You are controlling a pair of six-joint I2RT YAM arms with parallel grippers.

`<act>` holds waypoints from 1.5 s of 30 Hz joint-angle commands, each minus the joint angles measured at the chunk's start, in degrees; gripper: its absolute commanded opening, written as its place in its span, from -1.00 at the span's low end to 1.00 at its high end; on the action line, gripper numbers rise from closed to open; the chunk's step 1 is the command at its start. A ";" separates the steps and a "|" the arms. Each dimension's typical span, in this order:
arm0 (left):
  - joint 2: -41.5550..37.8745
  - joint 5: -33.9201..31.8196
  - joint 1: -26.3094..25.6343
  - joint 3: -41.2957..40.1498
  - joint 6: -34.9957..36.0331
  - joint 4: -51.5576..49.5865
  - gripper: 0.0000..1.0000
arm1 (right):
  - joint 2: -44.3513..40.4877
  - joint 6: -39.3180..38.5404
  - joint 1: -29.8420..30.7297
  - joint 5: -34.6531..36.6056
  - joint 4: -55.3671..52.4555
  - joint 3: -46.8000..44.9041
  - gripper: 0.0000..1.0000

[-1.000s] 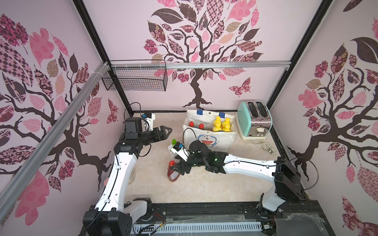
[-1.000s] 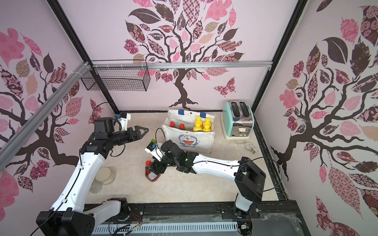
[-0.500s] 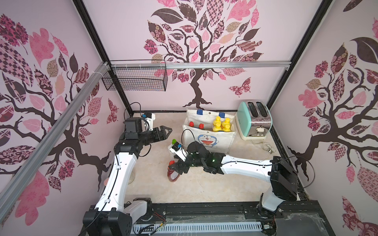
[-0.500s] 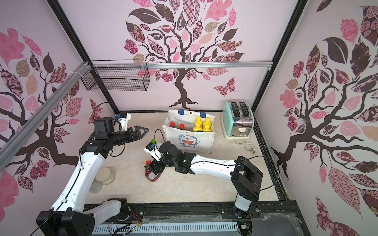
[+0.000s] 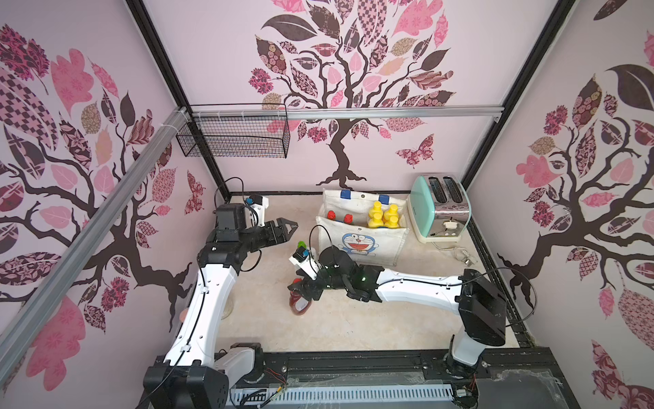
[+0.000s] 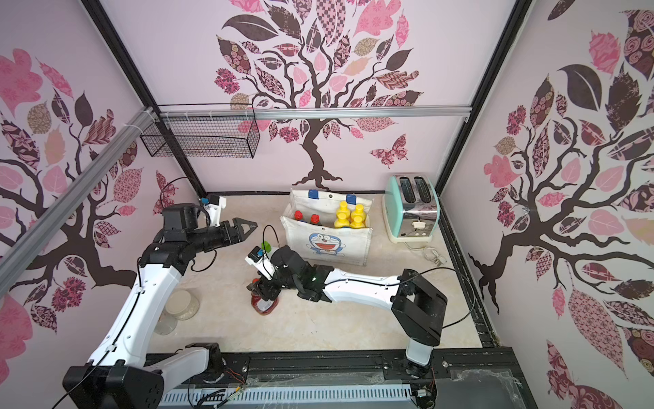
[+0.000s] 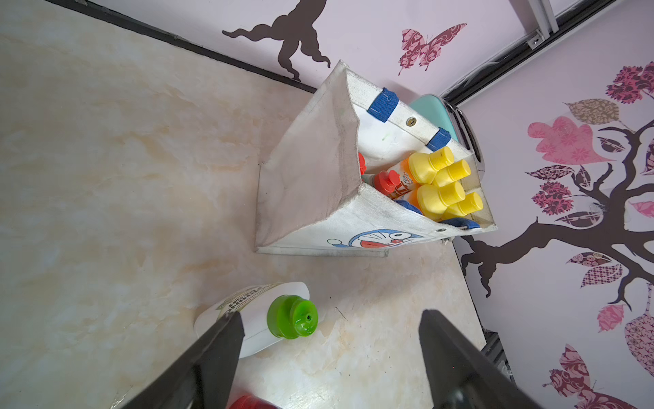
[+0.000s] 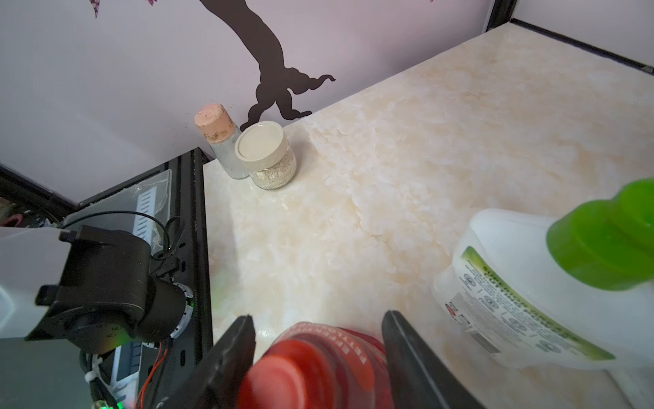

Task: Pack dish soap into the shopping bag
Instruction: Pick up the bottle of dish soap at the center of the board.

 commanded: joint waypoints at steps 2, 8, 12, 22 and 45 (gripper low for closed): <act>-0.61 0.36 0.01 0.40 0.97 0.40 0.68 | 0.82 0.41 0.43 0.42 0.26 1.91 0.13; -0.37 0.44 0.02 0.43 0.94 0.37 0.68 | 0.65 -0.07 0.52 1.83 -0.69 1.67 -0.06; -0.23 0.48 -0.01 0.69 0.92 0.40 0.68 | 0.45 -0.55 0.52 2.61 -1.63 1.89 -0.22; -0.01 0.35 0.03 0.87 1.03 0.53 0.68 | -0.95 -0.81 0.53 7.86 -7.11 4.04 -0.55; 0.54 4.63 -0.09 1.05 0.15 2.21 0.72 | -6.99 -0.51 0.00 19.10 -20.28 10.41 -1.00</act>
